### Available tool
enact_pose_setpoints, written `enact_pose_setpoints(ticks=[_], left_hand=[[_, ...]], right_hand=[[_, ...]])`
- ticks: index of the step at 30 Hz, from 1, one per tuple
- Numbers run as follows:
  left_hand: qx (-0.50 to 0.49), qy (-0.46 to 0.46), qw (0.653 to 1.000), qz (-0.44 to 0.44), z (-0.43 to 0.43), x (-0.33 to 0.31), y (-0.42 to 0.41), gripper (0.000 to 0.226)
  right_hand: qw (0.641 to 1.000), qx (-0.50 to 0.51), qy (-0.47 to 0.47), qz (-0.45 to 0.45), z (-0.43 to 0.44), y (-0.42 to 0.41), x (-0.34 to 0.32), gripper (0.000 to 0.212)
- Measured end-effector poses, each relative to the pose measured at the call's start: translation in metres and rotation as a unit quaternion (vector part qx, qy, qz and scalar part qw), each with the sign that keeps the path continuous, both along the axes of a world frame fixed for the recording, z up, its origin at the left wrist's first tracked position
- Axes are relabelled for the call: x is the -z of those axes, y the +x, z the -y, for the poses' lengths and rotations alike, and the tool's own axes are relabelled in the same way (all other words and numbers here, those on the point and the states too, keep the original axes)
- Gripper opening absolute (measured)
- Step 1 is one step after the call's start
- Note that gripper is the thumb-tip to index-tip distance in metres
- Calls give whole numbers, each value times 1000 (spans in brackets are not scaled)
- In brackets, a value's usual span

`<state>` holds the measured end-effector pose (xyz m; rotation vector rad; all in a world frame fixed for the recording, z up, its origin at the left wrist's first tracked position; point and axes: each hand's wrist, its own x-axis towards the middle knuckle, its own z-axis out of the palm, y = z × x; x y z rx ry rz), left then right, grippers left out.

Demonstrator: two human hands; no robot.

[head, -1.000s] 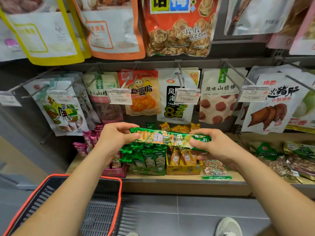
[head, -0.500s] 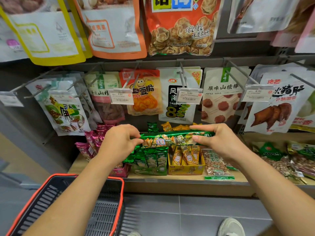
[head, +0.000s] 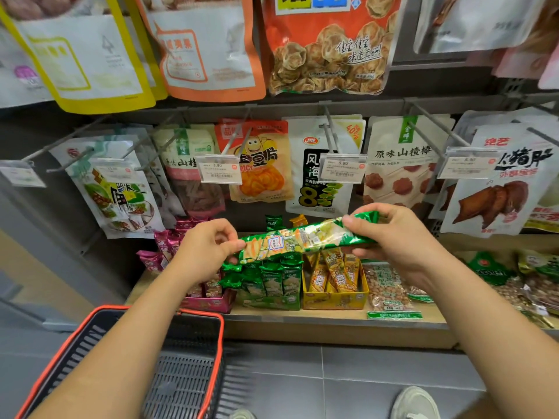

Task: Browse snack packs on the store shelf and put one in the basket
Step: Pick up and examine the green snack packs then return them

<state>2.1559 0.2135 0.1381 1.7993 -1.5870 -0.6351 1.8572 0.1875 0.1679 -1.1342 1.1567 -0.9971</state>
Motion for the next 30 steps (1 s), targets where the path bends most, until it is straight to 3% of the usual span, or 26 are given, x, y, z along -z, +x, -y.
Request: enact_pose_setpoints(ticks=[5, 10, 14, 19, 22, 24, 27, 30], left_hand=[[22, 37, 996, -81, -1, -1, 3, 16], [-9, 46, 999, -8, 0, 2, 7, 15], [-17, 48, 998, 33, 4, 7, 9, 14], [-6, 38, 995, 89, 12, 15, 10, 14], [-30, -4, 999, 11, 20, 17, 8, 13], [-32, -18, 999, -6, 27, 19, 4, 12], [1, -35, 997, 73, 40, 28, -4, 23], [32, -48, 985, 164, 56, 40, -14, 33]], right_hand=[[999, 51, 0, -2, 1, 7, 1, 35], [980, 74, 71, 172, 1, 12, -5, 16], [978, 43, 60, 196, -1, 14, -9, 19], [992, -28, 26, 120, -7, 12, -11, 28], [999, -31, -17, 32, -11, 12, -11, 19], [991, 0, -127, -47, -16, 13, -10, 17], [918, 56, -338, -200, -25, 12, -9, 17], [846, 72, -448, -281, -30, 17, -7, 21]])
